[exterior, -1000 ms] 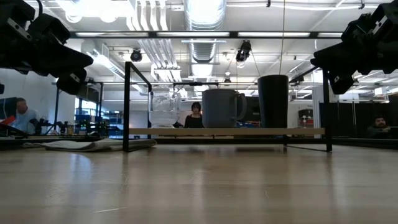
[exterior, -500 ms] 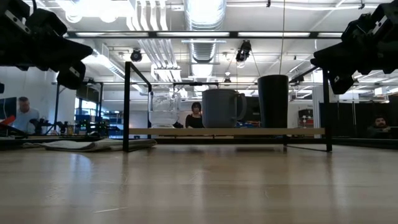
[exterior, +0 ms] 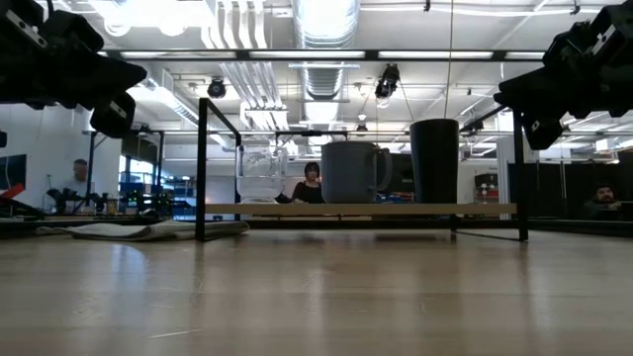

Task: Stack small to large cups/mugs on shelf
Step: Return to Home Position

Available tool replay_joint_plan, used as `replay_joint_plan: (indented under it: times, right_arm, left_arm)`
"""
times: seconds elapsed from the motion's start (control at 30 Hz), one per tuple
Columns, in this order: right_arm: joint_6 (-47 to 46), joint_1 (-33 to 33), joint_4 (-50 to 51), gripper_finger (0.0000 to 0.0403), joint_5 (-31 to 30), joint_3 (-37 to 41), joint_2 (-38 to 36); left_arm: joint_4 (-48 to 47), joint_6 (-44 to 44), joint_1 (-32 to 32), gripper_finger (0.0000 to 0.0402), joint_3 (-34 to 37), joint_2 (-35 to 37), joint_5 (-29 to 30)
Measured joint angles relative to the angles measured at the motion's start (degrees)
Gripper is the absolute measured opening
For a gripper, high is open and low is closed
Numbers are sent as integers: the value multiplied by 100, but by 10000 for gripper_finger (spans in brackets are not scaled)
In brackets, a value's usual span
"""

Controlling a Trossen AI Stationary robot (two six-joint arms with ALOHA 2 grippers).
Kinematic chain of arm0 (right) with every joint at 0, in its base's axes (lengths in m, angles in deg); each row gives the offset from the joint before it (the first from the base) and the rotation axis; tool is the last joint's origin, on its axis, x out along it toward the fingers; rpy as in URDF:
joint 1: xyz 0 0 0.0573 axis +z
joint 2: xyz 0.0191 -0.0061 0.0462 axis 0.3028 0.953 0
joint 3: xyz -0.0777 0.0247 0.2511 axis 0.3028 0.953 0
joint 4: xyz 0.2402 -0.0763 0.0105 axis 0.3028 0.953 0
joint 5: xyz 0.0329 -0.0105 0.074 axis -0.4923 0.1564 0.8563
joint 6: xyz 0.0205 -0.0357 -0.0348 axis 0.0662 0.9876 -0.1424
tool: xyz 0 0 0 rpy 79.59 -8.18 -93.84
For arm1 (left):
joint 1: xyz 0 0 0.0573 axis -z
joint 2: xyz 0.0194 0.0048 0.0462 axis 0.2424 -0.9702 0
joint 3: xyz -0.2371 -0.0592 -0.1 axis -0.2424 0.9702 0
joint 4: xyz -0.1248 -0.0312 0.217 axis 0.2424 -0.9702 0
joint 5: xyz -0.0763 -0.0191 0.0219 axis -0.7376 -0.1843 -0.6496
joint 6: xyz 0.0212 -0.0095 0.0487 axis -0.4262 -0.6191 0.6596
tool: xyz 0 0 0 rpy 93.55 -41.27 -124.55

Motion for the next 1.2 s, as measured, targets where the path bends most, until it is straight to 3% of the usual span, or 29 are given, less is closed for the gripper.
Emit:
replay_joint_plan:
  times: [1.2]
  right_arm:
    - [0, 0, -2, 68, 0, -2, -2]
  left_arm:
    - [-11, 0, -4, 0, -7, -239, -1]
